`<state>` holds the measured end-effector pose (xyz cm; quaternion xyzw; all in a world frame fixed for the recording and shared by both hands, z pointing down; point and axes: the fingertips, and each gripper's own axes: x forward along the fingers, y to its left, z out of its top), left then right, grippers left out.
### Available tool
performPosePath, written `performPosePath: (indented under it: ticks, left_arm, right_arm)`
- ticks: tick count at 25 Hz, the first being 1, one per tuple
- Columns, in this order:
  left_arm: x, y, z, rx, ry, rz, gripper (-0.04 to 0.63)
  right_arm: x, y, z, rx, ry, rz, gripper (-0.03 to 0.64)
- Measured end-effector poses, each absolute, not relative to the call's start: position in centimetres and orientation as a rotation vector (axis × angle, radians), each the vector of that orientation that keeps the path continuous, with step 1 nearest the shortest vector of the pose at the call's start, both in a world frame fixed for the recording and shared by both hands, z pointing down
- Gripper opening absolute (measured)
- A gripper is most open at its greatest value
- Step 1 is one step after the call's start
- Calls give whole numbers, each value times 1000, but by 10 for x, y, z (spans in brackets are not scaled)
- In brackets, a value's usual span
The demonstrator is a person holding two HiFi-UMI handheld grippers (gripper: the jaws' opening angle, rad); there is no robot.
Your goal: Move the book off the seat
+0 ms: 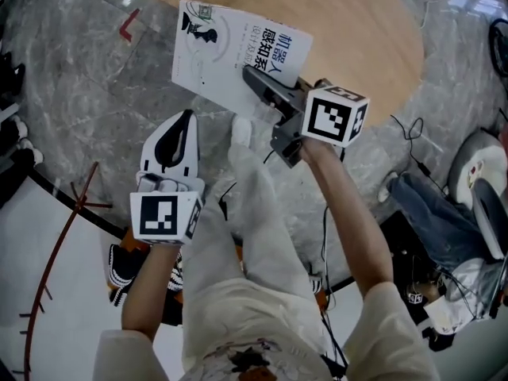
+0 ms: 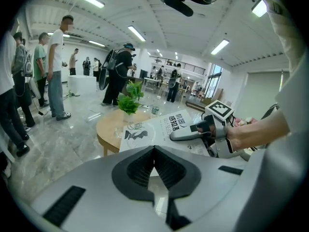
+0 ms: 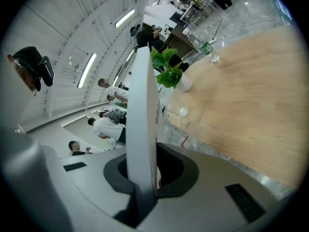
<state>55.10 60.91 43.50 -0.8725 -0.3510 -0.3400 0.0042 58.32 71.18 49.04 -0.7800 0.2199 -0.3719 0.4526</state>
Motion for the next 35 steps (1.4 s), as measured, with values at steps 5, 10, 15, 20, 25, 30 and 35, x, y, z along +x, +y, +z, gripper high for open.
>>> performPosePath:
  ticks: [5,10,15,20,25,30,35]
  left_arm:
    - [556,635,448,-2705,-1140,-1062,9]
    - [559,652,465,-2706,-1165,-1110,8]
    - [564,679,473,-2703,-1163,-1101,8]
    - [572,691,485,-2733,-1137,-1119,8]
    - [574,688,485,-2739,-1145,-1096,8]
    - [571,676,482,-2727,-1171,-1083,9]
    - [567,680,486,-2729,-1183,-1113,8]
  right_arm:
    - [592,749,511,-1916,485,-887,48]
    - [607,777,530,-1929,431,-867,48]
    - [616,815,550,-1937,389,-862,48]
    - [618,842,569,-1912,320,-839,48]
    - [617,846,578,-1895,266,-809,48]
    - [617,844,582,-1898,238,-772,48]
    - [616,870,603,-1939,154,-819,48]
